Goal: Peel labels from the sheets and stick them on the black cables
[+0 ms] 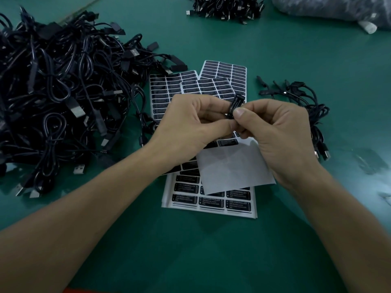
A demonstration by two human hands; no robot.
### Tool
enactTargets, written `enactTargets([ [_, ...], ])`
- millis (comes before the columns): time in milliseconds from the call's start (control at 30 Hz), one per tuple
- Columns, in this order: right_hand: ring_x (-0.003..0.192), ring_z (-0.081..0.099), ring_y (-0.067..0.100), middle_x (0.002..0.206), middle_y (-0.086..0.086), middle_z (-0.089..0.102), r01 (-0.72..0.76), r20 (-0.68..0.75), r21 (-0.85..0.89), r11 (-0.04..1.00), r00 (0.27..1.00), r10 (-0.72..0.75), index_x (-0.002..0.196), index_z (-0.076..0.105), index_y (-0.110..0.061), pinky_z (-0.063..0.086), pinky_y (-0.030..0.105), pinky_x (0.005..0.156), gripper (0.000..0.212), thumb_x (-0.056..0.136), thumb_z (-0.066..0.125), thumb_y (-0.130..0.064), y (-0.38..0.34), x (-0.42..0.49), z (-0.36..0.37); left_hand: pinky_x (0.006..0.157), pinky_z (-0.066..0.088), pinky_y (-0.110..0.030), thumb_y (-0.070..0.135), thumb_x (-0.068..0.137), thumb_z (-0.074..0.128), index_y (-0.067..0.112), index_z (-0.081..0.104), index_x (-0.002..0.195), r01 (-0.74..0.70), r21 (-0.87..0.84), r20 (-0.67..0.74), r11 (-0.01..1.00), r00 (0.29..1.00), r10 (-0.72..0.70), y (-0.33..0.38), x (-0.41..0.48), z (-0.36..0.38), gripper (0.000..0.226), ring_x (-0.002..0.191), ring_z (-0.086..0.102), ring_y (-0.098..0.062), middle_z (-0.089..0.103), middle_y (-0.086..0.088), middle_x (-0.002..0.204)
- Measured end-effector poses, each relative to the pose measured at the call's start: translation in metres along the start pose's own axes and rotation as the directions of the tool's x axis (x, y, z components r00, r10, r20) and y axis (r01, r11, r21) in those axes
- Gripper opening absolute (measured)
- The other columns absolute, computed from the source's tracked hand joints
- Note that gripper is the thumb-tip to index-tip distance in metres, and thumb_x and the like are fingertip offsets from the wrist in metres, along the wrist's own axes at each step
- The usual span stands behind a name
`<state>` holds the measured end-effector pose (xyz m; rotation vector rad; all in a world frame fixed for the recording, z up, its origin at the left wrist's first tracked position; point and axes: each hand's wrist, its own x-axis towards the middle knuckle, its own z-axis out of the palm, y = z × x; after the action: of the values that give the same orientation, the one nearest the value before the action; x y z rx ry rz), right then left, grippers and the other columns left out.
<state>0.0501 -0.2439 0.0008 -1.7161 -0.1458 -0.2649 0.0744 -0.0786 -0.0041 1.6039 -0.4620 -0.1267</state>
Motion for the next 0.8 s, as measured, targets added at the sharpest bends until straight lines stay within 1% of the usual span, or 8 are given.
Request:
enactTargets([
  [67,0.059,0.064,0.002,0.065,-0.007,0.071,0.005,0.002,0.004,1.000,1.000,-0.005,0.077,0.072,-0.014,0.051,0.015,0.061,0.017,0.091,0.069,-0.004,-0.0003,0.0000,0.0002,0.077,0.061,-0.025,0.002,0.087,0.074,0.010,0.074,0.100,0.019,-0.027,-0.013,0.999,1.000,-0.019,-0.0004,0.0001,0.0002,0.015,0.085,0.076,-0.019,0.079,-0.005,0.090],
  [233,0.058,0.064,0.001,0.063,-0.009,0.071,0.005,-0.003,0.017,1.000,1.000,-0.005,0.076,0.071,-0.013,0.052,0.014,0.061,0.018,0.091,0.068,-0.002,-0.0008,-0.0010,0.0008,0.071,0.058,-0.020,0.001,0.091,0.070,0.013,0.074,0.096,0.043,-0.061,-0.036,0.997,0.998,-0.045,0.0006,-0.0004,0.0015,0.014,0.081,0.076,-0.016,0.079,-0.002,0.086],
  [467,0.058,0.063,0.002,0.061,-0.008,0.069,-0.041,-0.017,0.037,0.998,0.999,0.041,0.075,0.071,-0.013,0.050,0.015,0.061,0.018,0.089,0.070,-0.004,-0.0016,-0.0002,0.0008,0.072,0.058,-0.020,0.000,0.091,0.069,0.013,0.074,0.097,0.060,-0.090,-0.026,0.994,0.998,-0.062,0.0015,-0.0006,0.0017,0.015,0.082,0.076,-0.016,0.079,-0.003,0.087],
  [600,0.057,0.063,0.003,0.061,-0.007,0.069,-0.046,-0.022,0.039,0.998,0.999,0.047,0.074,0.071,-0.012,0.050,0.014,0.061,0.018,0.089,0.070,-0.002,-0.0019,-0.0003,0.0012,0.073,0.058,-0.021,0.000,0.091,0.069,0.009,0.073,0.101,0.066,-0.093,-0.023,0.994,0.997,-0.068,0.0008,-0.0004,0.0017,0.015,0.083,0.076,-0.017,0.079,-0.005,0.089],
  [700,0.059,0.061,0.005,0.062,-0.004,0.069,-0.050,-0.030,0.030,0.998,0.998,0.051,0.075,0.071,-0.011,0.051,0.016,0.061,0.016,0.089,0.071,-0.004,-0.0015,-0.0002,0.0008,0.072,0.058,-0.020,-0.001,0.090,0.069,0.009,0.073,0.101,0.066,-0.097,-0.028,0.993,0.997,-0.069,0.0008,-0.0006,0.0020,0.015,0.082,0.076,-0.017,0.079,-0.005,0.088],
  [800,0.058,0.062,0.004,0.062,-0.005,0.070,-0.048,-0.027,0.035,0.998,0.998,0.049,0.075,0.071,-0.012,0.051,0.016,0.061,0.015,0.088,0.071,-0.004,-0.0018,-0.0001,0.0003,0.072,0.059,-0.021,-0.001,0.090,0.070,0.008,0.073,0.101,0.068,-0.092,-0.031,0.993,0.997,-0.071,0.0008,-0.0006,0.0023,0.015,0.083,0.076,-0.017,0.078,-0.006,0.089],
])
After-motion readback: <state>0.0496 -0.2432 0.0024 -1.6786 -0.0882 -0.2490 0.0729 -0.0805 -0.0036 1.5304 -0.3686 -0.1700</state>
